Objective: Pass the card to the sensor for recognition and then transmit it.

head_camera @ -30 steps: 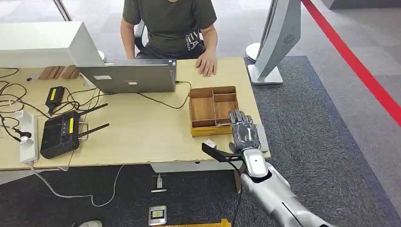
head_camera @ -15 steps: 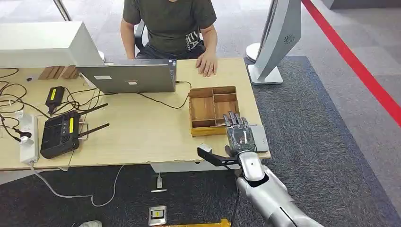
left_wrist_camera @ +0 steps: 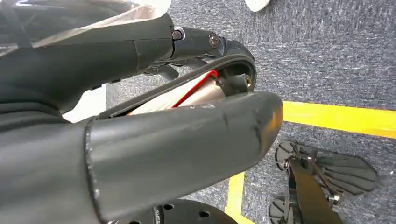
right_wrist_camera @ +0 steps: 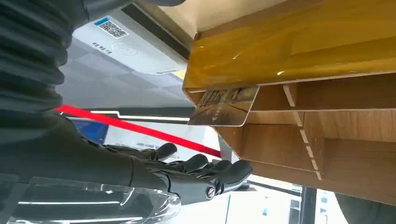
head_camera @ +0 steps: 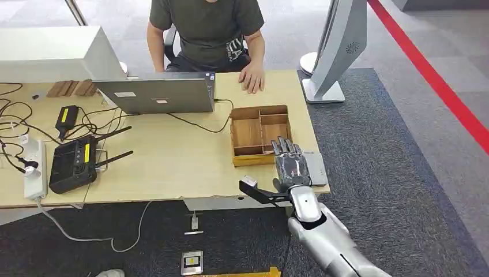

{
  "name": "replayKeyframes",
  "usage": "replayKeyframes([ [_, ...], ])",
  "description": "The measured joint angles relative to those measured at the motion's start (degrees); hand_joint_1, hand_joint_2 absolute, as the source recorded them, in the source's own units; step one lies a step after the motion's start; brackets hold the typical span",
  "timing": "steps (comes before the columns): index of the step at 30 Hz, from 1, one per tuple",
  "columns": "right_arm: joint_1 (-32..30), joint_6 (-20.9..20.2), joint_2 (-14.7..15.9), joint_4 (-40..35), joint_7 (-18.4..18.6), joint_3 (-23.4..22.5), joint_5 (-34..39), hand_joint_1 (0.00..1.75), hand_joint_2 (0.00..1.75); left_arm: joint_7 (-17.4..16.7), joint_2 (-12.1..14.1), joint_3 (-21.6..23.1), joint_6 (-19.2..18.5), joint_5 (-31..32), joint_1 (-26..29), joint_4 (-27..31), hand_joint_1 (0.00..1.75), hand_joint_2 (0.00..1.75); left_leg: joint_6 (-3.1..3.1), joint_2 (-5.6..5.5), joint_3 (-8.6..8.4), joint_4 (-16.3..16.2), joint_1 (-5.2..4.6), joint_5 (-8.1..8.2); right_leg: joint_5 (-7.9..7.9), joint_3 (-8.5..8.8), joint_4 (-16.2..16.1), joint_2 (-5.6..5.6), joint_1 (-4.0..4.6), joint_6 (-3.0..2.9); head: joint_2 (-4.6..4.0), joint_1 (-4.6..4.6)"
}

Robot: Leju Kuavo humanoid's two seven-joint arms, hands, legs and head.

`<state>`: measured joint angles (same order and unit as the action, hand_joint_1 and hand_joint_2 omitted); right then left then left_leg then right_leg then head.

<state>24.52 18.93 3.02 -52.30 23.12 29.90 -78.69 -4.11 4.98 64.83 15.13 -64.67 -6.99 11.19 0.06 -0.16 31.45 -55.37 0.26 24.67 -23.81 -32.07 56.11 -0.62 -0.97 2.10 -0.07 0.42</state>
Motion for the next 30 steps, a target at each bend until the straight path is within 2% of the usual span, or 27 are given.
replayKeyframes([
  [30, 1.1, -1.4, 1.0, 0.2, 1.1, -0.6, -1.2, 0.0, 1.75, -0.2, 0.0, 0.2, -0.7, 1.6, 0.0, 0.0, 0.0, 0.0, 0.0, 0.0, 0.01, 0.0, 0.0, 0.0, 0.0, 0.0, 0.0, 0.0, 0.0, 0.0, 0.0, -0.02],
])
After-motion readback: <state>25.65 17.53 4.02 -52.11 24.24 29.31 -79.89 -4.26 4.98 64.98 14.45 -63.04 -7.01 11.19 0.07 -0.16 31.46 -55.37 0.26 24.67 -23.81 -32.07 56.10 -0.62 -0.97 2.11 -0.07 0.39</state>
